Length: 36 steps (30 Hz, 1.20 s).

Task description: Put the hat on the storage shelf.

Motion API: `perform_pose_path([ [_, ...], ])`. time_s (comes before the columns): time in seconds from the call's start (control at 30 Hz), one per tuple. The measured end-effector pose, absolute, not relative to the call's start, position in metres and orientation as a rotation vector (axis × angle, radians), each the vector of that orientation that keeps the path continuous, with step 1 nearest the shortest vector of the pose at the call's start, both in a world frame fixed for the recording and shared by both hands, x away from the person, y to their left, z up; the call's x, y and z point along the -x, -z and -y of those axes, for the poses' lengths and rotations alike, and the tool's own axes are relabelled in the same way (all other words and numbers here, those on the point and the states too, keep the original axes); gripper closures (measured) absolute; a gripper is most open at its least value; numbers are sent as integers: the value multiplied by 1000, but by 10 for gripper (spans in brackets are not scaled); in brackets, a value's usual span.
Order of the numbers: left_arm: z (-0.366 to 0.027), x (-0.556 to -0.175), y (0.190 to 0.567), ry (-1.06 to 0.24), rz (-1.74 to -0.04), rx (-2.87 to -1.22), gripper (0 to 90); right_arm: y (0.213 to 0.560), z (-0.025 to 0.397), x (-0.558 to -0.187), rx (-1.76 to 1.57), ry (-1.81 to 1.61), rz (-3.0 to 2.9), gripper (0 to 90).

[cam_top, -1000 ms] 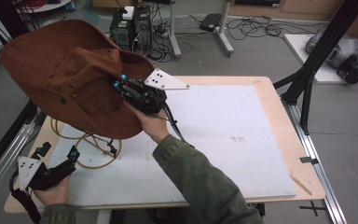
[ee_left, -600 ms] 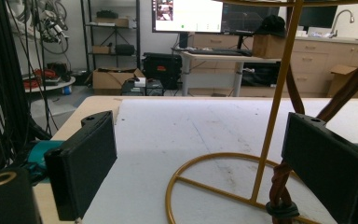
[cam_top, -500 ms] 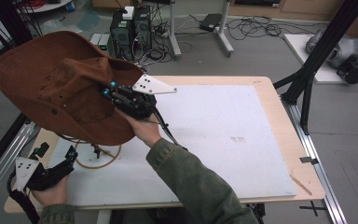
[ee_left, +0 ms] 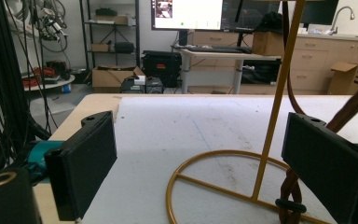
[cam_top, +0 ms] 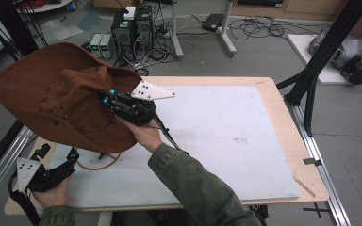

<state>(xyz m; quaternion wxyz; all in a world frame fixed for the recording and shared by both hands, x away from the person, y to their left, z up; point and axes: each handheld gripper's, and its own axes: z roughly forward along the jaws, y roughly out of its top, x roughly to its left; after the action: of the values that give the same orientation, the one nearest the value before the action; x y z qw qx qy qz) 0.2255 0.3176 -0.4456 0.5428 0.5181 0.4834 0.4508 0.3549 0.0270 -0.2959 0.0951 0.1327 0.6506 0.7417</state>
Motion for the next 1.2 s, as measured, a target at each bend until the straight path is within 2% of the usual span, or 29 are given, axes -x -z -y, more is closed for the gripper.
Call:
perform_pose_path([
  [0.73,-318,-227,446,-1061,-1149,-1232,104,298,-35,-350,-358,-2107,-2015,809],
  [0.9,-318,-227,446,-1061,-1150,-1232,104,299,-36,-352,-359,-2110,-2033,706],
  [1.0,-318,-227,446,-1061,-1150,-1233,104,300,-36,-352,-356,-2106,-2037,676],
  [1.03,-318,-227,446,-1061,-1149,-1234,104,300,-37,-352,-346,-2114,-2036,633],
  [1.2,-317,-228,446,-1059,-1146,-1237,104,300,-36,-352,-344,-2122,-2040,580],
])
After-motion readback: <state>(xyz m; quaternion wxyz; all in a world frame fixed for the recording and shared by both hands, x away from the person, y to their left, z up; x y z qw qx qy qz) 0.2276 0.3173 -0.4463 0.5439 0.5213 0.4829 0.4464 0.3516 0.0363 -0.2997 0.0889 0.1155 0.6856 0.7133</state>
